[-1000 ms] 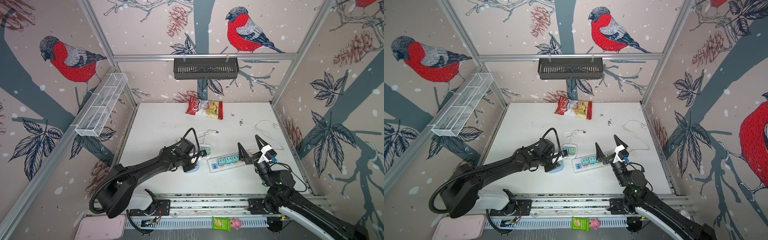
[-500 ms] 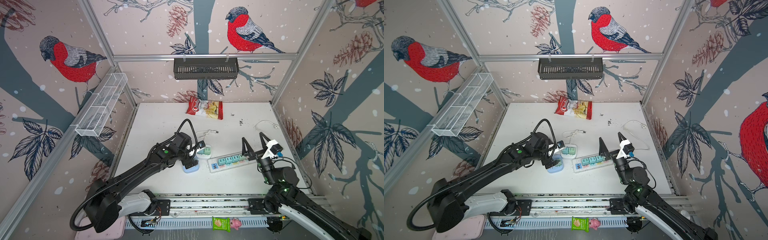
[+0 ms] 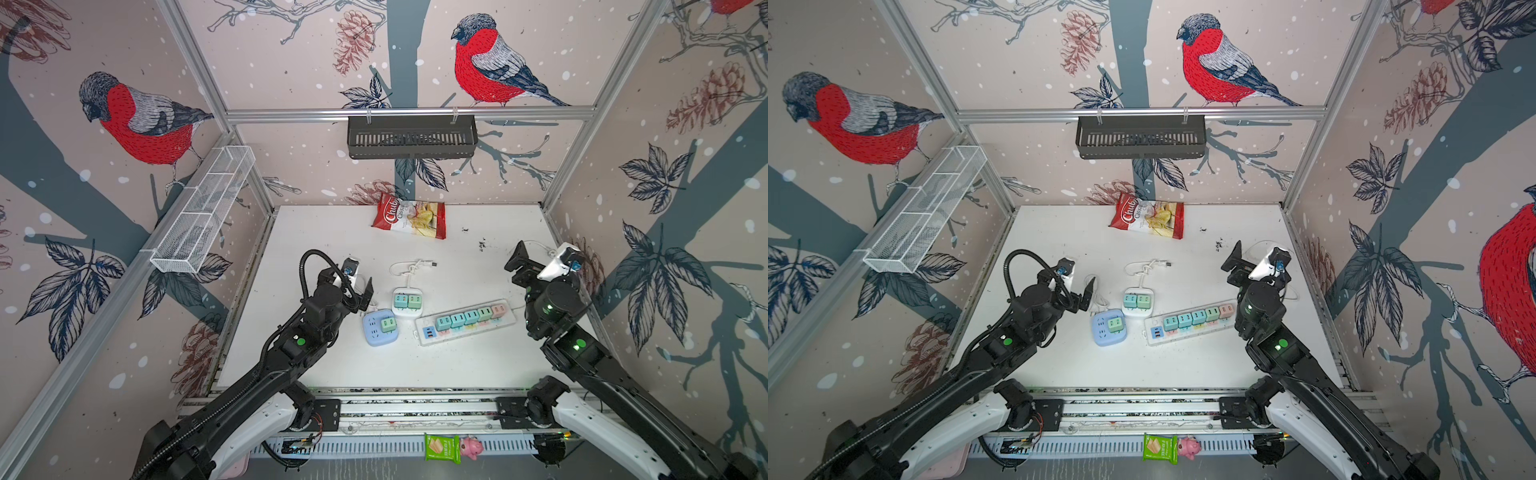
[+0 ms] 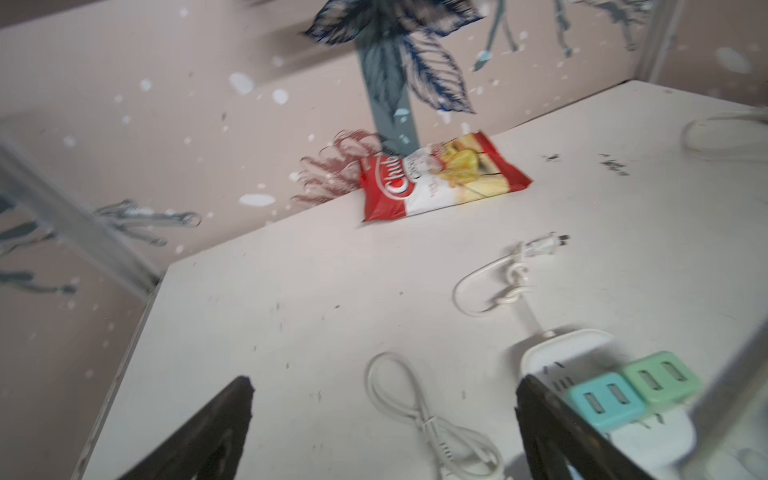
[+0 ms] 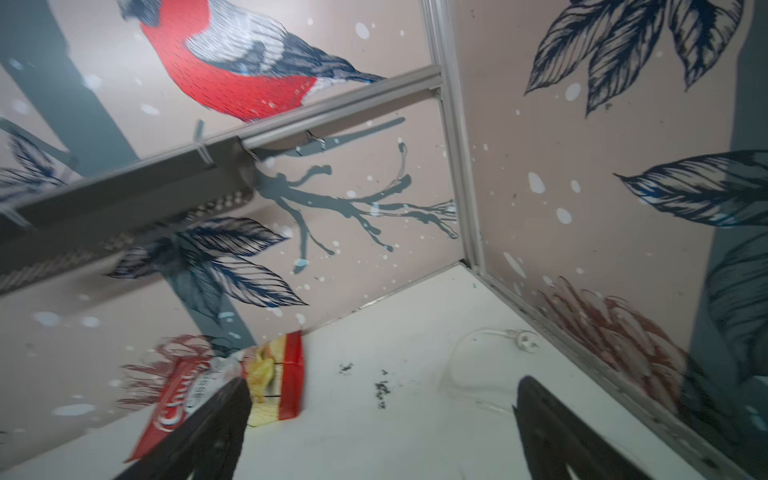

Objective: Insert the plug

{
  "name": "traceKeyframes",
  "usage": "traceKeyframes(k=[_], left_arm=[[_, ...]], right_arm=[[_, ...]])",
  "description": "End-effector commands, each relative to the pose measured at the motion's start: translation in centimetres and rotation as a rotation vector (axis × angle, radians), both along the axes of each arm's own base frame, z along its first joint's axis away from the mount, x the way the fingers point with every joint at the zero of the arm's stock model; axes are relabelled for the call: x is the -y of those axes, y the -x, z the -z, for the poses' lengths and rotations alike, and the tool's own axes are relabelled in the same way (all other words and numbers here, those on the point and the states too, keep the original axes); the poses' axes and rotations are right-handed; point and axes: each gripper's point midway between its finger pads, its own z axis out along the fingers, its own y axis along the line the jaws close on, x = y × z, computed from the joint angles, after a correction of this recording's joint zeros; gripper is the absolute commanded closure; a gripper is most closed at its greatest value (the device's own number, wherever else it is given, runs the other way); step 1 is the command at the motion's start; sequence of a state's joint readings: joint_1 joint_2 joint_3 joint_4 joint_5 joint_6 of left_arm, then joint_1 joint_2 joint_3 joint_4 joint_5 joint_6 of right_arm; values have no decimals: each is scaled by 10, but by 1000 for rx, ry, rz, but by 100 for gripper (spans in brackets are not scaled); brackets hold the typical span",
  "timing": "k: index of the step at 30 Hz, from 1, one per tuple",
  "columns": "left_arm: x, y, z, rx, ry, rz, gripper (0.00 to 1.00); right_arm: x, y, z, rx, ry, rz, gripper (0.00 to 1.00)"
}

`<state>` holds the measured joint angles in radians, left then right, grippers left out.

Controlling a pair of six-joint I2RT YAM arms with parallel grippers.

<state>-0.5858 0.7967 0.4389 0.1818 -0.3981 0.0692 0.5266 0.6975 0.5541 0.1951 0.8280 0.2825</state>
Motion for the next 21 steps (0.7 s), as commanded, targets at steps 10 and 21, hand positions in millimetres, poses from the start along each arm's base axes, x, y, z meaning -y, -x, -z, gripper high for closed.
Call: traceKeyframes(k=[10,21], left_arm=[[-72,-8,20,197,122,-379,3],[-72,-14,50,273,-2,-305,3]], right_arm=[[69,-16,128,-121,63,96,0],[33,-59,154,-162,177,-102,0]])
